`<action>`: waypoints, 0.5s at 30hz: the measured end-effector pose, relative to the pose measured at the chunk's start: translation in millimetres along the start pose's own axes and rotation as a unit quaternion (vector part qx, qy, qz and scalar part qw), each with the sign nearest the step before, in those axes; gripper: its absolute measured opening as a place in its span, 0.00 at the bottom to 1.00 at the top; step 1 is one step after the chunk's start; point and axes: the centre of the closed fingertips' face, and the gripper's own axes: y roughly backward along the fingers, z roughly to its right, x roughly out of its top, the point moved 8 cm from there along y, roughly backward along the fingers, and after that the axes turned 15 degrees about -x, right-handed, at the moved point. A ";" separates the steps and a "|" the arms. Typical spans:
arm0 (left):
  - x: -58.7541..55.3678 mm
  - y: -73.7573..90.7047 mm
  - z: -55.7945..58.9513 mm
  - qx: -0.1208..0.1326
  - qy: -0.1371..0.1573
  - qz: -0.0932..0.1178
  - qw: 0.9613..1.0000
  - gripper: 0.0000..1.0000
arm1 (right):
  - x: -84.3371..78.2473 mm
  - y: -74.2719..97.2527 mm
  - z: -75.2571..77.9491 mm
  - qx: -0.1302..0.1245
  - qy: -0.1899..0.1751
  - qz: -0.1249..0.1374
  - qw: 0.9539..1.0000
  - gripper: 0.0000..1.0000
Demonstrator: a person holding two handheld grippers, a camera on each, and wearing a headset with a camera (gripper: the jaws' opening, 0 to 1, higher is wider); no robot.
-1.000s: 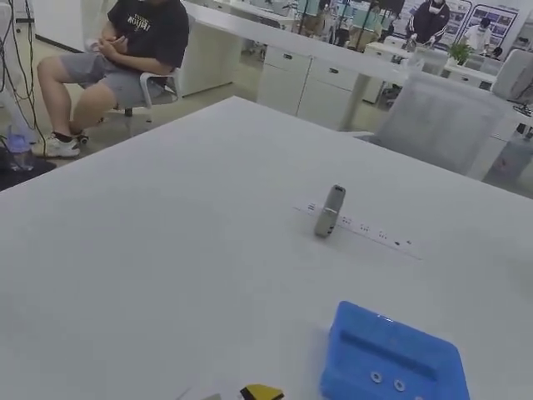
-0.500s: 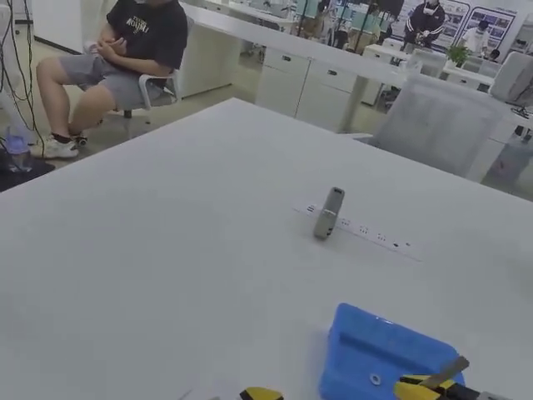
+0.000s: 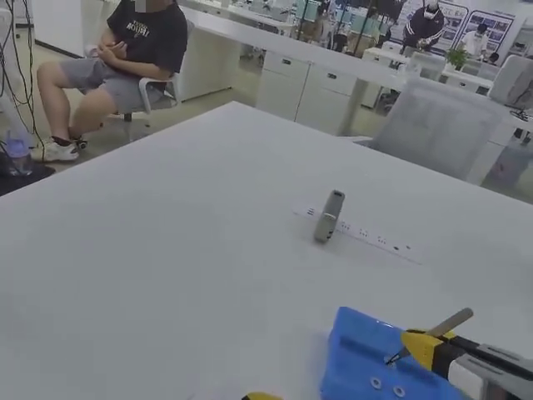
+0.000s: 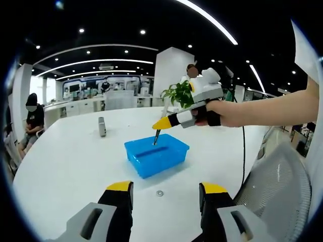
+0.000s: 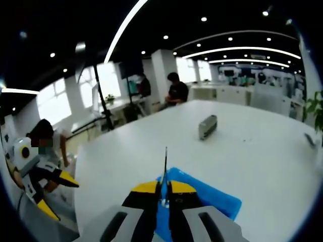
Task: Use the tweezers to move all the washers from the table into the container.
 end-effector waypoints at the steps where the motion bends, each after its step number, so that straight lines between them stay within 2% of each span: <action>1: -0.1 0.0 -0.1 0.000 -0.001 -0.001 1.000 0.51 | -1.2 -5.3 1.7 0.000 -0.001 -0.005 1.000 0.03; 8: -0.5 0.5 -0.9 0.003 0.001 -0.001 1.000 0.52 | -16.3 -30.3 3.2 0.007 -0.008 -0.041 0.999 0.03; 15: -0.8 0.4 -1.1 0.004 0.002 -0.003 1.000 0.52 | -27.3 -42.0 -3.8 0.014 0.001 -0.065 0.998 0.03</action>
